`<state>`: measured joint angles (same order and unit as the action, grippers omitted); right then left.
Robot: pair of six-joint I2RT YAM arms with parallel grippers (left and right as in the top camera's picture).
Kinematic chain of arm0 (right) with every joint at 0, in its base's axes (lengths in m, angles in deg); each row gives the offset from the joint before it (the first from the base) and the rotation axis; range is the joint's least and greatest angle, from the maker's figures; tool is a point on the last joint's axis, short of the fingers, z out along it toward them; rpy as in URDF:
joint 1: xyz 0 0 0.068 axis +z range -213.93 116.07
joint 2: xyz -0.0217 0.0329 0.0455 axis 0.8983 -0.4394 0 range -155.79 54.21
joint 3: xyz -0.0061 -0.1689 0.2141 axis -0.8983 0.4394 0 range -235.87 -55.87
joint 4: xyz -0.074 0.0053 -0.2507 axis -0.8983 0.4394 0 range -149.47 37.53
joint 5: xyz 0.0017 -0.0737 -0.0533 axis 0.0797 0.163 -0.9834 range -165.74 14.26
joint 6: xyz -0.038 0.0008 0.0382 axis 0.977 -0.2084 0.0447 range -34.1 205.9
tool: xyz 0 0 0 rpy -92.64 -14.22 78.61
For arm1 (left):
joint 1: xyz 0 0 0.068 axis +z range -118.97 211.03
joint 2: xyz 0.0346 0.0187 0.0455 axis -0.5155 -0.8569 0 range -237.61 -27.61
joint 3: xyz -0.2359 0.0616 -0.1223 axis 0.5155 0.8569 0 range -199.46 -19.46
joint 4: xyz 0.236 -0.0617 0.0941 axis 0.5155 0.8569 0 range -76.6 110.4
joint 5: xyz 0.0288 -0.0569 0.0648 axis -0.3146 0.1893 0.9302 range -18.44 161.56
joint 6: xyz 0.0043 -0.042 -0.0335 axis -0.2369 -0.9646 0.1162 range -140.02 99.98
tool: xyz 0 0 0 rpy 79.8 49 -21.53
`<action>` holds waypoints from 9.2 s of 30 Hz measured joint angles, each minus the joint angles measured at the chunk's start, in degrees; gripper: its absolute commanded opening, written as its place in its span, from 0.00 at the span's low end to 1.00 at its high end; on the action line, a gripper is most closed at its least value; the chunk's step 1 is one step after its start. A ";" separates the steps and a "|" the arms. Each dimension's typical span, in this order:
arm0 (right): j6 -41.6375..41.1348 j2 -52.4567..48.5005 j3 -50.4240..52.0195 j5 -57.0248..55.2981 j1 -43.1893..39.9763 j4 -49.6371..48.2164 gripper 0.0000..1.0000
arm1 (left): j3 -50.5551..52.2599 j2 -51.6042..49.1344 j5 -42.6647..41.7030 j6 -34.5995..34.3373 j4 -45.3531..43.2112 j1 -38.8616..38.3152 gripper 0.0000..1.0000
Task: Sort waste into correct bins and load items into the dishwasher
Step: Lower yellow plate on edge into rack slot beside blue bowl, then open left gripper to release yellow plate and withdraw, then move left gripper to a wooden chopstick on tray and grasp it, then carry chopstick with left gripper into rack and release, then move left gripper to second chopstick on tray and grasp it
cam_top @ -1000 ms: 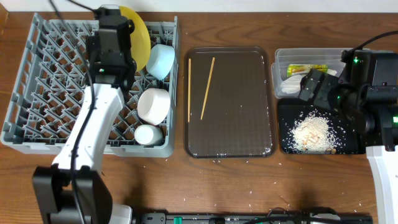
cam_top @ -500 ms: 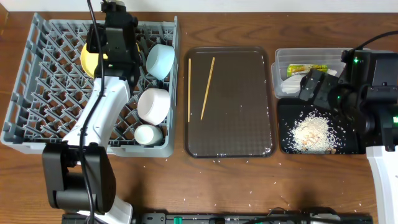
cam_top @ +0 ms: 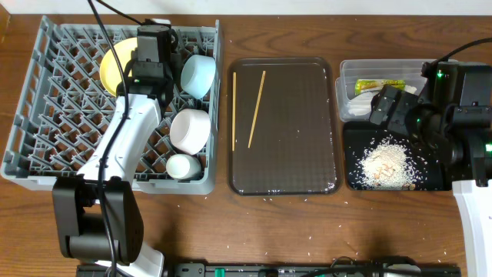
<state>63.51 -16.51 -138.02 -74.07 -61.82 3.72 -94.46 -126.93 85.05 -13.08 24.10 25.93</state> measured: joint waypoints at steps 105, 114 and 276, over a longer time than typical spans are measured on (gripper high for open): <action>0.00 -0.02 0.00 0.00 0.00 -0.02 0.99 | -0.98 -9.81 -6.49 -5.57 4.59 3.34 0.26; 0.00 -0.04 0.00 0.00 0.00 0.00 0.99 | -0.63 6.12 -5.77 -5.66 3.56 2.12 0.32; 0.00 -0.04 0.11 0.00 0.00 0.00 0.99 | -20.94 -0.44 -6.97 -11.58 50.36 -5.49 0.38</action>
<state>63.51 -16.56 -137.91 -74.07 -61.82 3.72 -115.40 -127.37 78.08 -24.66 74.45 20.44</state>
